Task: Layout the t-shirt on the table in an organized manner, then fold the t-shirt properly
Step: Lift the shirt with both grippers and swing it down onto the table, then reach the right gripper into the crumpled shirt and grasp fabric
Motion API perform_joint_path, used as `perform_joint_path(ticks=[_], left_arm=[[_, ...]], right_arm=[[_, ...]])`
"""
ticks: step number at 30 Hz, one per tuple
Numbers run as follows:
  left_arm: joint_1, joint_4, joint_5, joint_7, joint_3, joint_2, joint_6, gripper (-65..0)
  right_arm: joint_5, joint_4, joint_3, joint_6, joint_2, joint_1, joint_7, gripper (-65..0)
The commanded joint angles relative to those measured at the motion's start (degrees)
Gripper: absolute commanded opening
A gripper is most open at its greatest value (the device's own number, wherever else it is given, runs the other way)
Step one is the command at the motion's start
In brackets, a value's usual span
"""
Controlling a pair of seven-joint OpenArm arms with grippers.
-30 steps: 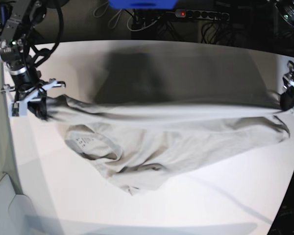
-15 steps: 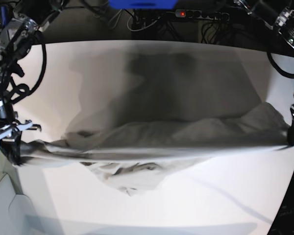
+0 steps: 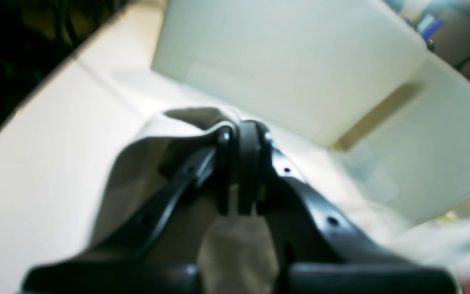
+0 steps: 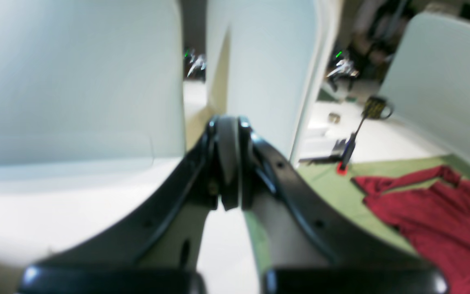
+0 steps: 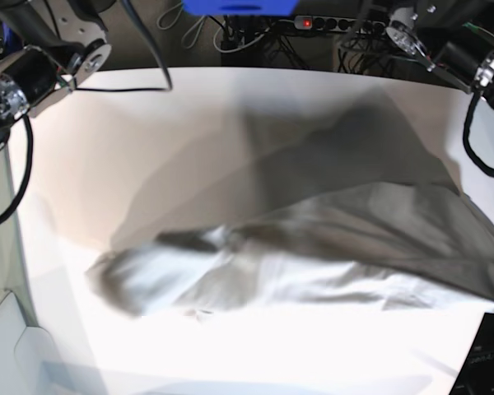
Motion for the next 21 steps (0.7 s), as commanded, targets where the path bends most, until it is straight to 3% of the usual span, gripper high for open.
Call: perform_joint_path(ticks=[1, 5, 9, 11, 13, 17, 21], left_arm=[[-1.1, 0.9, -1.3, -1.1, 0.0, -1.6, -0.1, -64.9], [-0.7, 0.7, -1.3, -1.0, 0.3, -2.2, -0.1, -64.9], [0.9, 0.7, -1.3, -1.0, 0.0, -0.9, -0.1, -64.9], [1.6, 0.7, -1.2, -1.0, -0.1, -0.7, -0.1, -64.9], [3.1, 0.6, -1.2, -1.0, -0.1, -0.6, -0.1, -64.9], [4.9, 0.6, -1.0, -1.0, -0.1, -0.5, -0.1, -64.9], [6.9, 0.3, -0.7, -1.0, -0.1, 0.9, -0.1, -64.9]], right_arm=[[0.8, 1.2, 0.7, -0.1, 1.4, 1.2, 1.7, -65.0], [0.8, 0.9, 3.0, 0.1, 1.7, 0.6, 1.3, -65.0], [0.8, 0.8, 2.6, 0.1, -4.1, -6.9, 1.5, -65.0], [0.8, 0.7, 0.5, 0.1, -8.7, -11.2, 1.2, -65.0], [0.7, 0.5, -3.3, 0.1, -13.2, -16.2, 1.2, -65.0], [0.6, 0.0, -13.5, 0.1, -18.3, -24.2, 1.2, -65.0], [0.5, -2.0, -26.6, 0.0, -19.1, -29.0, 1.2, -65.0]])
